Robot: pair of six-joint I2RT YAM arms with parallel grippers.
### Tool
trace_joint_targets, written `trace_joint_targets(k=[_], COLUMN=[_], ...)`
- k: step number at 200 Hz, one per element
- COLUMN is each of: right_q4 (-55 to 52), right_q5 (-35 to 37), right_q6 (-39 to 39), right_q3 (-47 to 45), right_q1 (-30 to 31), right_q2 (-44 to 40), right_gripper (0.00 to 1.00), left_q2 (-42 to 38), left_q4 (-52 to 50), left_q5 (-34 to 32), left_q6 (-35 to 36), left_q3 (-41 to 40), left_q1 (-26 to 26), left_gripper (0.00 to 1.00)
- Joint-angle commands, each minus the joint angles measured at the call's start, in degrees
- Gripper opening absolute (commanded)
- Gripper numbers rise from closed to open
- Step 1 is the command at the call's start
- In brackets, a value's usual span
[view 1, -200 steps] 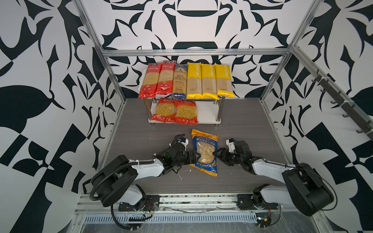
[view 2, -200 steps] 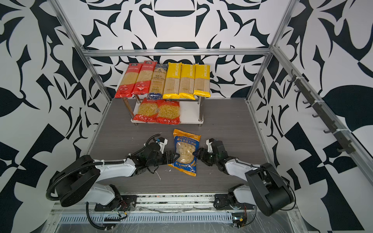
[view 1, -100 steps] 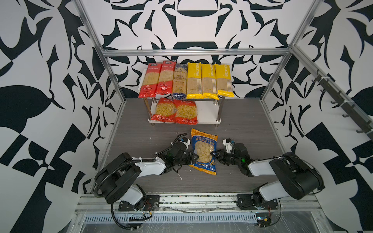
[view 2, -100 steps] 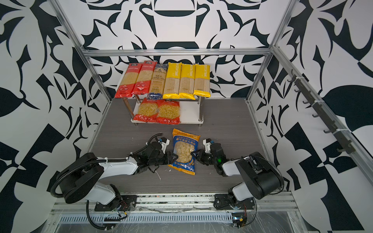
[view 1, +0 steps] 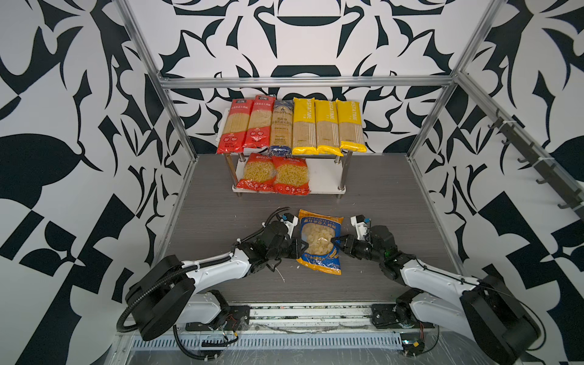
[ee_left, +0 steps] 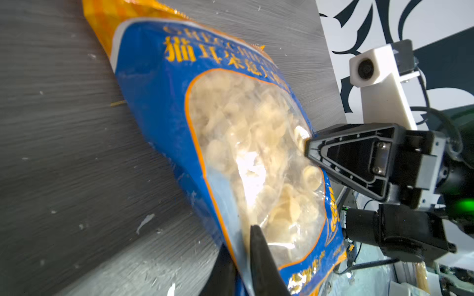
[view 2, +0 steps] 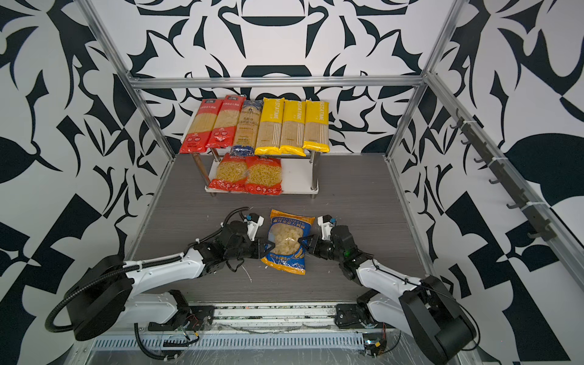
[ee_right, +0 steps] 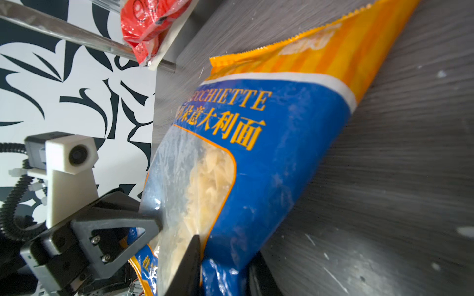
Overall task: Arrange pasta packages on shelves
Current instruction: Pick up the pasta bag from the center of the table.
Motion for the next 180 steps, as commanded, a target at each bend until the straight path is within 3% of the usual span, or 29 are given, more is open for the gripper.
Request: trace_joint_targets(k=[1,33,145,180], right_q4=[0.35,0.21,4.0,7.8], right_q5=[0.37,-0.38,2.42,4.59], right_q6=[-2.76,-2.17,-1.41,-2.91], right_q3=[3.18,3.18,3.89,5.52], right_q1=[0.16,0.16,0.77,0.73], right_q2=[-2.8,-6.09,-14.86,-13.94], right_gripper=[0.0,0.0,0.0,0.0], left_q2=[-3.03,-5.14,-8.75,-8.72], left_q4=[-1.03,-1.32,-6.38,-6.81], left_q5=[0.07,1.27,0.61,1.45], left_q6=[2.65,2.94,11.67,18.32], left_q3=[2.42,3.17,8.93,11.06], left_q1=[-0.05,-0.14,-2.95,-2.95], left_gripper=[0.08,0.0,0.0,0.0])
